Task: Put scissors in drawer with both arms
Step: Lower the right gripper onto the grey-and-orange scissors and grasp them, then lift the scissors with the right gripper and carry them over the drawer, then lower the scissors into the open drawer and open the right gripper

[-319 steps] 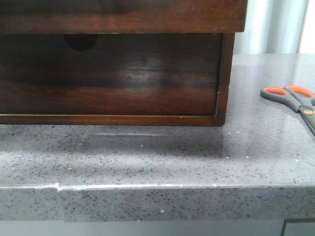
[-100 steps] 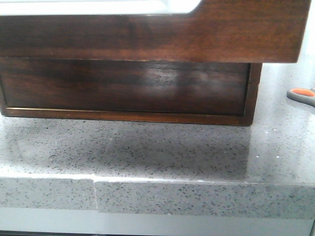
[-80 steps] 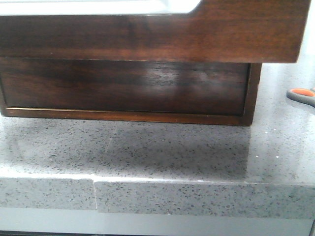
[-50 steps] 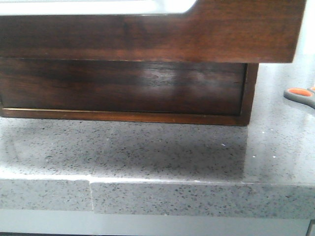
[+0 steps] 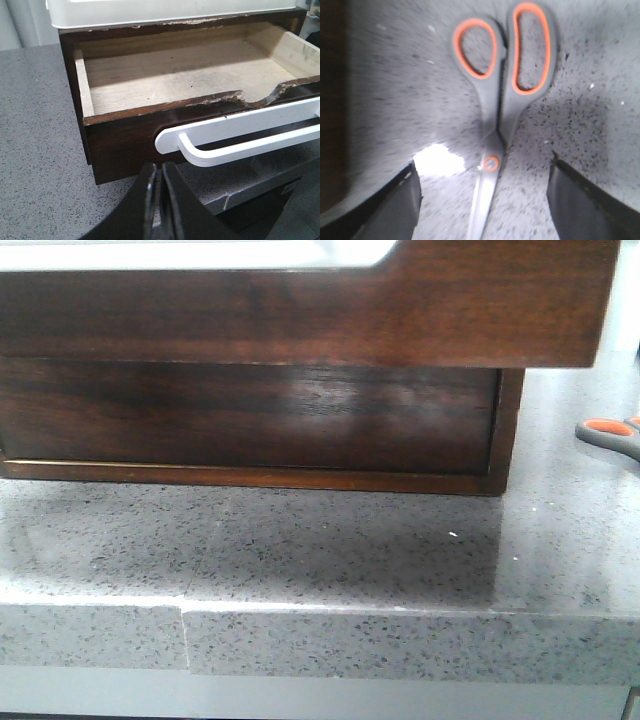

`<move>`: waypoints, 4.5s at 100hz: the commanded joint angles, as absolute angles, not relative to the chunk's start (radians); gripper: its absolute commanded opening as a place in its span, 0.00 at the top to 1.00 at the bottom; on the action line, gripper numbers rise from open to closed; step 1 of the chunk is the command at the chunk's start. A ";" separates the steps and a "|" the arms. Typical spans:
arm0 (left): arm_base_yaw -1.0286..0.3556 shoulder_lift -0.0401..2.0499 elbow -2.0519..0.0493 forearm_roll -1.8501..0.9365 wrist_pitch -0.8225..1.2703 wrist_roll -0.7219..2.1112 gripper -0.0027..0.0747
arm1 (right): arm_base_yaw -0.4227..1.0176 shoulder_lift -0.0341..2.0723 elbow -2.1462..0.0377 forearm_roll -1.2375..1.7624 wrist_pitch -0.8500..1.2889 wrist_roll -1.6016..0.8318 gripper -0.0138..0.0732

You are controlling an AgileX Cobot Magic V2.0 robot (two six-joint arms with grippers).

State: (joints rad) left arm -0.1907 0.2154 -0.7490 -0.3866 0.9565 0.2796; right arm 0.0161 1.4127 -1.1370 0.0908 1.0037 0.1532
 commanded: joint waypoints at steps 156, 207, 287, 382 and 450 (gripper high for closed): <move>-0.196 0.231 -0.780 -0.407 0.869 0.284 0.99 | 0.068 1.118 -1.252 0.050 0.782 0.105 0.92; -0.196 0.231 -0.780 -0.407 0.830 0.284 0.99 | 0.549 1.083 -1.564 0.050 0.682 -0.210 0.92; -0.196 0.231 -0.780 -0.422 0.838 0.284 0.99 | 0.835 1.530 -1.564 -0.019 0.663 -0.549 0.91; -0.196 0.190 -0.780 -0.303 0.809 0.282 0.99 | 0.825 0.934 -1.202 0.230 0.596 -0.446 0.89; -0.196 0.188 -0.682 -0.341 0.758 0.282 0.99 | 0.712 0.272 -0.588 0.207 0.273 -0.409 0.89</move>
